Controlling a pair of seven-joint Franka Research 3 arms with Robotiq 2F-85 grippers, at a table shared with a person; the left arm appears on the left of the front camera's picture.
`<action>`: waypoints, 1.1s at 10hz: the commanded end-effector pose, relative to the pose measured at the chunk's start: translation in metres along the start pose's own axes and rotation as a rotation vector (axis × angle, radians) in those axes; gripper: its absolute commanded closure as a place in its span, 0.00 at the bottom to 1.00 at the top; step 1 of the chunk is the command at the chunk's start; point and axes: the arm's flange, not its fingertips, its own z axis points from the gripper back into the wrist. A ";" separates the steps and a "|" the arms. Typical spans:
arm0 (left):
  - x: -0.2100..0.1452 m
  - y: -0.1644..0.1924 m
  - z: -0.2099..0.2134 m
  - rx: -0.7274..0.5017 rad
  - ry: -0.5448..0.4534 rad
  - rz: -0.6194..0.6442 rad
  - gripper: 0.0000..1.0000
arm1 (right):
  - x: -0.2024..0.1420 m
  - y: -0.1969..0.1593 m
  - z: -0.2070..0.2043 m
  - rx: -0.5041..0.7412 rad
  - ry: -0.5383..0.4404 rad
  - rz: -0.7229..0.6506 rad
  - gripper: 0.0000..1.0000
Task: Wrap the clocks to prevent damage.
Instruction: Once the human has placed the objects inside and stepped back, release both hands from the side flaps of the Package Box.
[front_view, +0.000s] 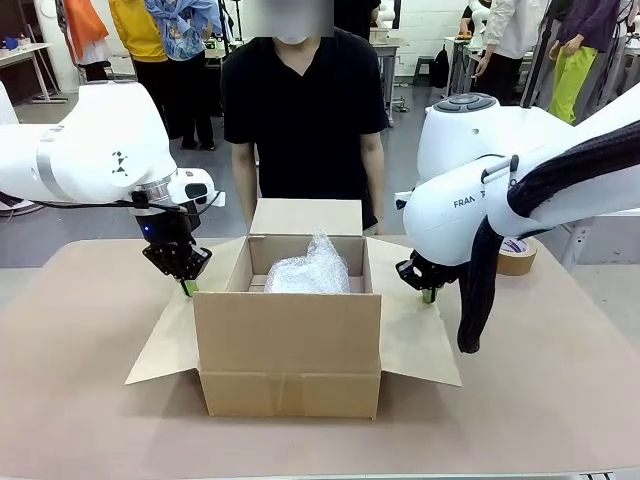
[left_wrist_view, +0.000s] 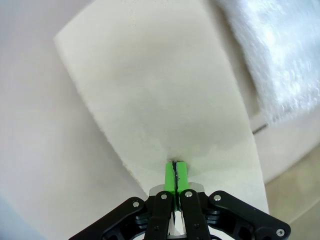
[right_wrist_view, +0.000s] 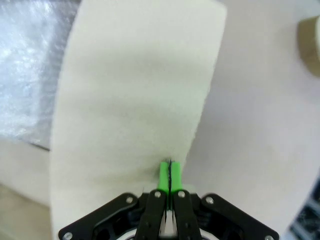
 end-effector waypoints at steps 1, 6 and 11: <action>-0.020 0.006 0.050 -0.017 0.010 -0.237 1.00 | -0.011 -0.029 0.039 -0.001 -0.094 0.166 0.99; -0.069 0.016 0.142 -0.037 0.222 -0.622 1.00 | -0.053 -0.075 0.136 -0.117 0.017 0.614 0.99; -0.113 0.062 0.153 -0.063 0.142 -0.931 1.00 | -0.085 -0.135 0.132 -0.080 0.117 0.841 0.99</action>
